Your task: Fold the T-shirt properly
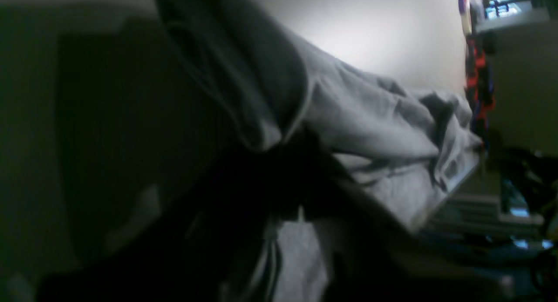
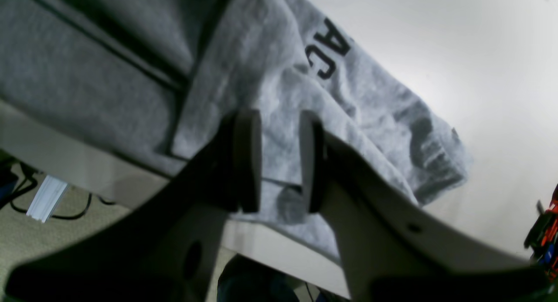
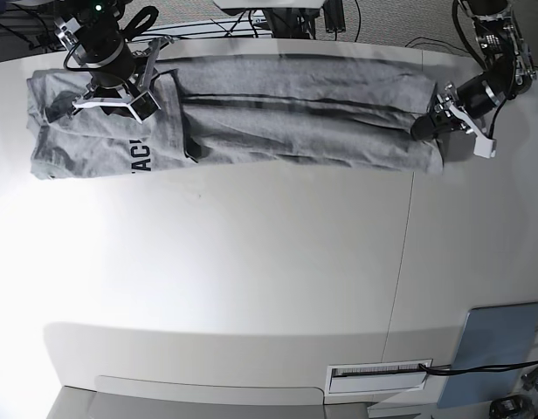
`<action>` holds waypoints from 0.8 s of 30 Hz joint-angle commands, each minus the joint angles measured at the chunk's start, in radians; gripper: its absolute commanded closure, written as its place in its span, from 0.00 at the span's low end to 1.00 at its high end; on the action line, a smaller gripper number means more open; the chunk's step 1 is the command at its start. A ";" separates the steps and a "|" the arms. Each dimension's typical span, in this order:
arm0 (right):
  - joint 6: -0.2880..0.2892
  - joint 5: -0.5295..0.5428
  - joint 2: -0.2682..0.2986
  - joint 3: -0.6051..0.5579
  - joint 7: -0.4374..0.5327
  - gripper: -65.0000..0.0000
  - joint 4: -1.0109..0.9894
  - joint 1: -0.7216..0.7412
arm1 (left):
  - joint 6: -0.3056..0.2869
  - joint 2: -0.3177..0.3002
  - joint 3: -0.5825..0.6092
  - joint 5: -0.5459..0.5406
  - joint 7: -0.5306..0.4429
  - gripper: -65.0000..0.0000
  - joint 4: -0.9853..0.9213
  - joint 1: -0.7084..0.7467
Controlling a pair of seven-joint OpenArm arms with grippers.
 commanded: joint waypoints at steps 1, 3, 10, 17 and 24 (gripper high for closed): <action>-0.005 -0.006 0.011 0.004 0.012 0.76 0.015 -0.003 | -0.004 -0.019 -0.006 -0.015 -0.040 1.00 0.013 -0.003; -0.005 -0.006 0.011 0.004 0.008 0.76 0.015 -0.003 | -0.004 -0.019 -0.006 0.005 -0.085 1.00 0.013 -0.001; -0.013 -0.115 0.011 0.004 -0.034 0.76 0.015 -0.003 | -0.004 -0.046 -0.022 0.045 -0.132 1.00 0.013 -0.002; -0.099 -0.205 0.011 0.004 -0.042 0.76 0.015 -0.003 | -0.004 -0.138 -0.108 0.091 -0.153 1.00 0.014 -0.001; -0.103 -0.208 0.011 0.004 -0.029 0.76 0.015 -0.003 | -0.004 -0.135 -0.116 -0.051 0.005 1.00 0.124 0.034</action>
